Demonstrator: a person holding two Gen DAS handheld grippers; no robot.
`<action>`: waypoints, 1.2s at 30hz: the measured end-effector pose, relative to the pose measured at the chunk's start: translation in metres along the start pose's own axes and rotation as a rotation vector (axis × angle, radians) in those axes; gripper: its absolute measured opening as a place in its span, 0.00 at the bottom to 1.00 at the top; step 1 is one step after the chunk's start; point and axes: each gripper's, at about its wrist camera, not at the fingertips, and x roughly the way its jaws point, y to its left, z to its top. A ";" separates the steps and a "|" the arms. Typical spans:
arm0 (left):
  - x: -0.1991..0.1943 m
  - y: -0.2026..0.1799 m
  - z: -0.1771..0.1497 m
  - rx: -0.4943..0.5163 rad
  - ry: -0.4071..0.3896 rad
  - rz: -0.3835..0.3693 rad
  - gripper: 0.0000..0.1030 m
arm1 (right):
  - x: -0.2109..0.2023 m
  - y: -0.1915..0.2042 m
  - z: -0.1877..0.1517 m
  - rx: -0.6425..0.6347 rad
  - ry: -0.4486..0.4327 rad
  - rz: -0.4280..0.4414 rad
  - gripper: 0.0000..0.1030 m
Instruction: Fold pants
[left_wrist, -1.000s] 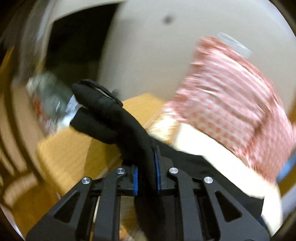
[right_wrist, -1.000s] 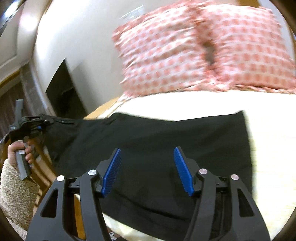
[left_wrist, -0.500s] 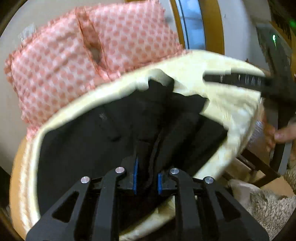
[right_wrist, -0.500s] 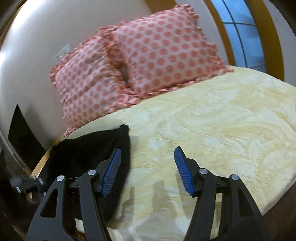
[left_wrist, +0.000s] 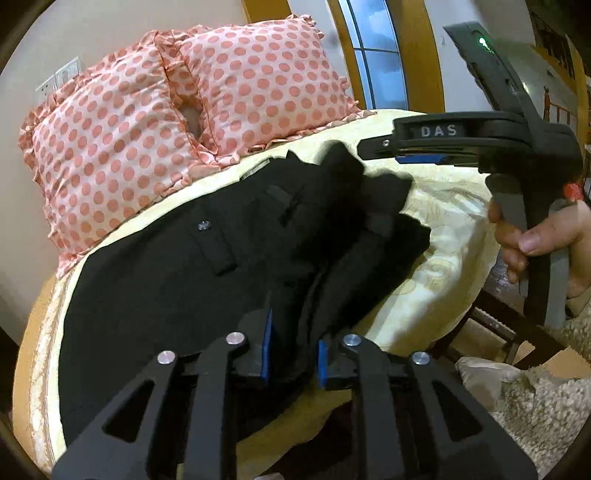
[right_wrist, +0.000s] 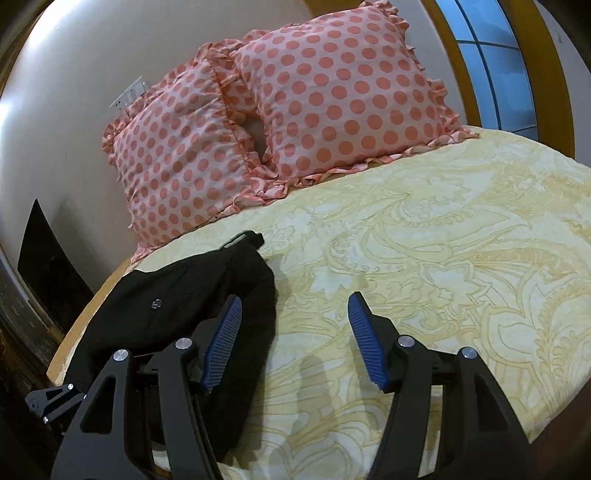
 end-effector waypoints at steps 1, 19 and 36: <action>-0.006 0.007 0.001 -0.043 -0.008 -0.041 0.26 | -0.001 0.002 0.001 -0.008 -0.005 0.000 0.60; -0.047 0.114 -0.026 -0.386 -0.112 0.202 0.86 | 0.044 0.061 0.035 -0.111 0.192 0.140 0.52; -0.029 0.117 -0.043 -0.398 -0.059 0.180 0.90 | 0.055 0.073 0.032 -0.259 0.267 0.194 0.06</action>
